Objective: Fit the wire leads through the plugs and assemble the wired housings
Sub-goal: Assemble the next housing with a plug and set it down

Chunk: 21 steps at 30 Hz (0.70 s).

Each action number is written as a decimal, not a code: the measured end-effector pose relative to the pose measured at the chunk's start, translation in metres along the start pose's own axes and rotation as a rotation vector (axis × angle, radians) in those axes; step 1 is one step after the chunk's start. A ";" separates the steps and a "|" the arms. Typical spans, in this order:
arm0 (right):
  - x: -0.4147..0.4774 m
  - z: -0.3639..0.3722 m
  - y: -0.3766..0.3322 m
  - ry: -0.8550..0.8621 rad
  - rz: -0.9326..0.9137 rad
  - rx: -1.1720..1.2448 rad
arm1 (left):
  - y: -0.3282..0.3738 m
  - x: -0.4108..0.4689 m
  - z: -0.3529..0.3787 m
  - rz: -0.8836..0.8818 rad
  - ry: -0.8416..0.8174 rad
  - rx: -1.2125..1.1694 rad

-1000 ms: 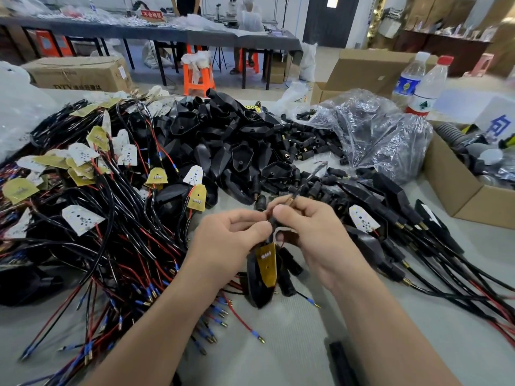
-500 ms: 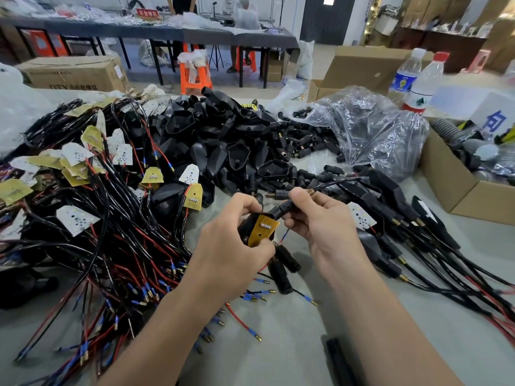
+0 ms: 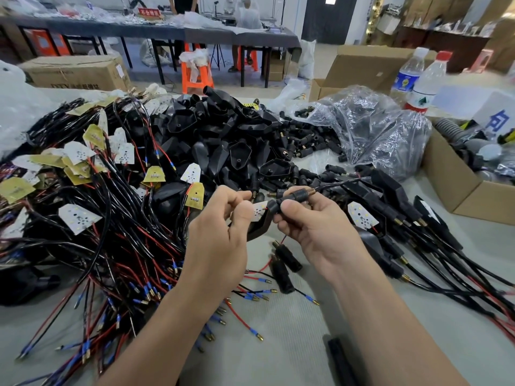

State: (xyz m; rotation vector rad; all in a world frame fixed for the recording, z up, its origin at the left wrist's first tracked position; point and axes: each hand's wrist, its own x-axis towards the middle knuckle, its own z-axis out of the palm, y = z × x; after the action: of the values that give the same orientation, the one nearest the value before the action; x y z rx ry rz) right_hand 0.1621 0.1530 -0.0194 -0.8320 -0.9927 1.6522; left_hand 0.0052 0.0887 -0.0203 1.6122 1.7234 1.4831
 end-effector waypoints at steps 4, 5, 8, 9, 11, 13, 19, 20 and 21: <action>-0.003 0.005 0.003 -0.054 0.011 -0.037 | -0.005 0.005 -0.002 -0.130 0.085 -0.086; -0.004 0.006 0.003 -0.069 0.016 -0.047 | -0.005 0.006 -0.002 -0.161 0.092 -0.124; -0.006 0.006 0.001 -0.131 0.038 -0.058 | -0.005 0.008 -0.004 -0.209 0.098 -0.203; -0.007 0.006 -0.001 -0.158 0.049 -0.064 | -0.006 0.009 -0.004 -0.211 0.100 -0.214; -0.008 0.004 -0.003 -0.183 0.058 -0.074 | -0.008 0.011 -0.004 -0.218 0.099 -0.232; -0.008 0.005 -0.003 -0.147 0.036 -0.069 | -0.009 0.013 -0.004 -0.243 0.093 -0.280; -0.006 0.009 -0.001 -0.004 -0.112 0.017 | -0.009 0.016 -0.002 -0.472 -0.084 -0.355; -0.006 0.009 -0.001 0.013 -0.130 0.019 | -0.008 0.015 -0.001 -0.527 -0.145 -0.389; -0.006 0.009 -0.001 0.029 -0.142 0.021 | -0.006 0.015 -0.001 -0.572 -0.196 -0.432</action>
State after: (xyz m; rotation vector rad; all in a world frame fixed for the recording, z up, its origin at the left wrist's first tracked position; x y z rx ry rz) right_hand 0.1563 0.1459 -0.0141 -0.7524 -0.9904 1.5235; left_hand -0.0026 0.1025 -0.0197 0.9070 1.4557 1.2459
